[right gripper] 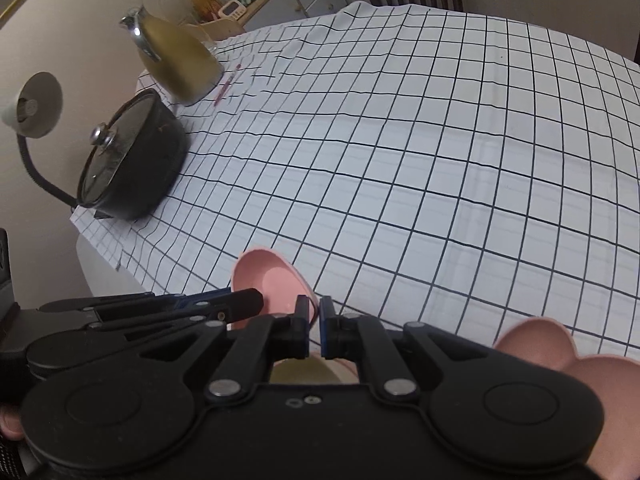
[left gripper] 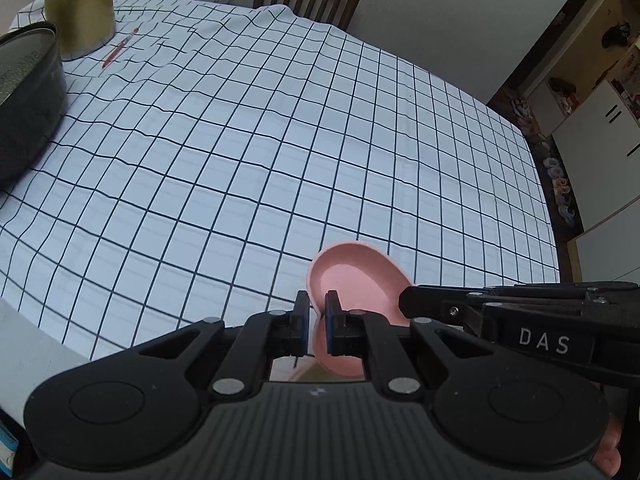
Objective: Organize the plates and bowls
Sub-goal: 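Lift the heart dish with both grippers and lower it into the cream bowl, then open both grippers and release the heart dish inside the cream bowl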
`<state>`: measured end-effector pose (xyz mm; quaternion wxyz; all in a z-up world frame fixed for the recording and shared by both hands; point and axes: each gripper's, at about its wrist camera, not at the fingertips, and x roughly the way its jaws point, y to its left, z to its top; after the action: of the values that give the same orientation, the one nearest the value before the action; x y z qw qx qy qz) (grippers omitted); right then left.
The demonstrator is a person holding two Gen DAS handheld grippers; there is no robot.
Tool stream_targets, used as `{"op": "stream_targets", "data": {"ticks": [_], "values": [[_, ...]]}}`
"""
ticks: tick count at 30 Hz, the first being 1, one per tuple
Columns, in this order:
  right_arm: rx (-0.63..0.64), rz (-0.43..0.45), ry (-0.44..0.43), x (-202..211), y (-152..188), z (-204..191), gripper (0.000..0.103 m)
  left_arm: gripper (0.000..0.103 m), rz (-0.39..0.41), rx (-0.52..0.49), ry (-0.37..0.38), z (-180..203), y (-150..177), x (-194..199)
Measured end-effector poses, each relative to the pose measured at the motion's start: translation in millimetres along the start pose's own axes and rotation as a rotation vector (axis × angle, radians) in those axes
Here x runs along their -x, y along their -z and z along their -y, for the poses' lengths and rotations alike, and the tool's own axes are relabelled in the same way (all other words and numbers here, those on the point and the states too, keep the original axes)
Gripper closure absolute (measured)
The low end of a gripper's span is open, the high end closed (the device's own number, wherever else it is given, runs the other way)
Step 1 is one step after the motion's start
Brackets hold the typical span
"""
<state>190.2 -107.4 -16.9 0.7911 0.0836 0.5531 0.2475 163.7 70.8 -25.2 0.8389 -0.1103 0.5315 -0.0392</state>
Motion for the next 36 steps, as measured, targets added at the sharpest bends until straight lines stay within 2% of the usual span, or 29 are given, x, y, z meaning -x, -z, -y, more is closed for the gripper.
{"op": "stream_targets", "data": {"ticks": [9,19,36], "values": [[0.037,-0.019,-0.011,18,26,1,0.099,0.096,-0.014,0.031,-0.029,11,31,16],[0.077,-0.084,-0.005,7,58,-2,0.099,0.096,-0.073,0.067,-0.052,5,63,10],[0.097,-0.122,0.051,-19,68,-5,0.1,0.096,-0.13,0.046,-0.084,-1,71,-21]]}}
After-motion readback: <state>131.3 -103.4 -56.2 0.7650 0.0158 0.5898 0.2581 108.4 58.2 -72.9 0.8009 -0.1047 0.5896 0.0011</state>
